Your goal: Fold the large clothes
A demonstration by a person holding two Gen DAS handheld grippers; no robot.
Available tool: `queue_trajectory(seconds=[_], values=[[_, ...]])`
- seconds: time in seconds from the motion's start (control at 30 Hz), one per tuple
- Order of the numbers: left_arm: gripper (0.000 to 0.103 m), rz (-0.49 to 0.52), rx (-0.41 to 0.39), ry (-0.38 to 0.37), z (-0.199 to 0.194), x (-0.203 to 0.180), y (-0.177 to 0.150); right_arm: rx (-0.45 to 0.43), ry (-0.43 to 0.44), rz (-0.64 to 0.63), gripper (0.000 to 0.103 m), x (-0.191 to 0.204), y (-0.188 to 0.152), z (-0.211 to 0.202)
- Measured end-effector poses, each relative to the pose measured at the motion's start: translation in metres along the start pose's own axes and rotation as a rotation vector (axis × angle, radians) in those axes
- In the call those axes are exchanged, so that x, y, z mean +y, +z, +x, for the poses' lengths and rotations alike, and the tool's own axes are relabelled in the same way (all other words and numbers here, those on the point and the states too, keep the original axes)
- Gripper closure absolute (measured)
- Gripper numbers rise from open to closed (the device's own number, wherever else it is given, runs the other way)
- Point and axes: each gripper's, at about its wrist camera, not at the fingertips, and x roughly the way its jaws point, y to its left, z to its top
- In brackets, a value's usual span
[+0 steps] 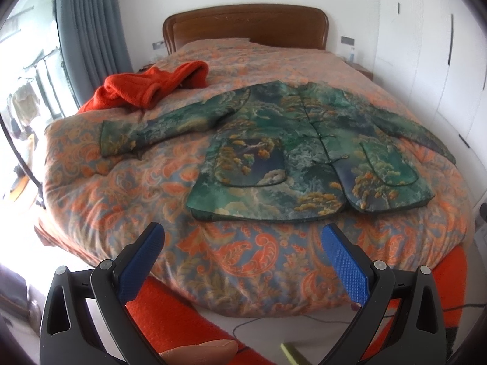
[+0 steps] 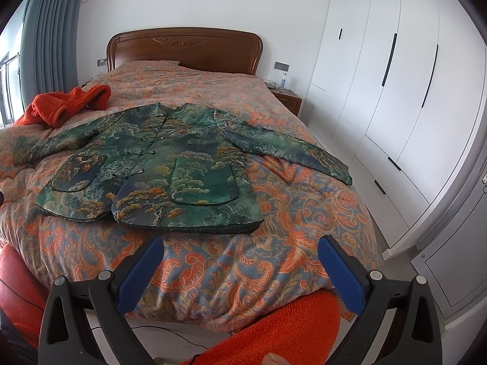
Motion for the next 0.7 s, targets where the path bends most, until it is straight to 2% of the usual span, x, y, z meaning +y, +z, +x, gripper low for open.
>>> queue_trajectory(seconds=[0.7], values=[[0.000,0.000,0.061,0.055,0.019,0.003,-0.005,0.003,0.053,0.008,0.000,0.002,0.001,0.013]])
